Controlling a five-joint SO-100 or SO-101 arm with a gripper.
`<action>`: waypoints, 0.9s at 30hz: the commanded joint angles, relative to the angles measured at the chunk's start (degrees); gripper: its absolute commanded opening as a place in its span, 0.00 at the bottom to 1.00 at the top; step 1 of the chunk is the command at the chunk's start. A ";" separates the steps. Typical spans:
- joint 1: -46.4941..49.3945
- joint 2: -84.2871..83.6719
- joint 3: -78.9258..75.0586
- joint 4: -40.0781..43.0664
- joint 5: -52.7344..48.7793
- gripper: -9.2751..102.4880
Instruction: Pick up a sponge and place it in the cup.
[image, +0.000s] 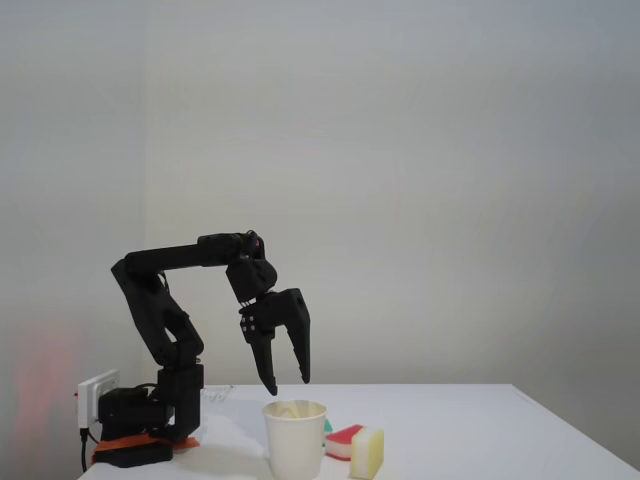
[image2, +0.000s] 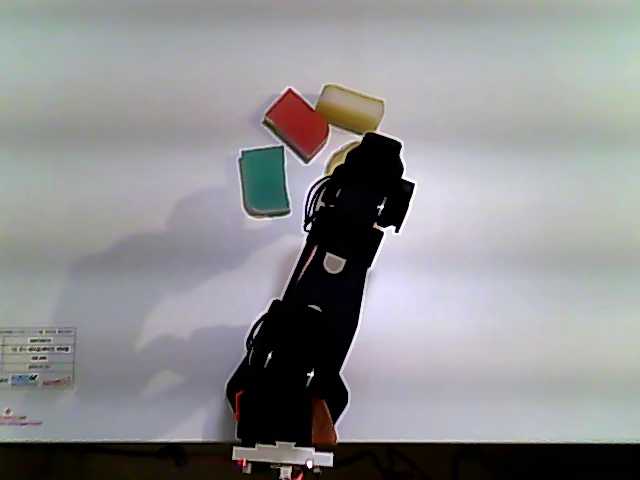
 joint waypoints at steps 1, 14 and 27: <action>0.09 2.02 -11.60 44.47 7.03 0.08; 0.18 1.58 -12.83 44.47 7.12 0.08; 0.35 1.49 -12.30 44.47 7.12 0.08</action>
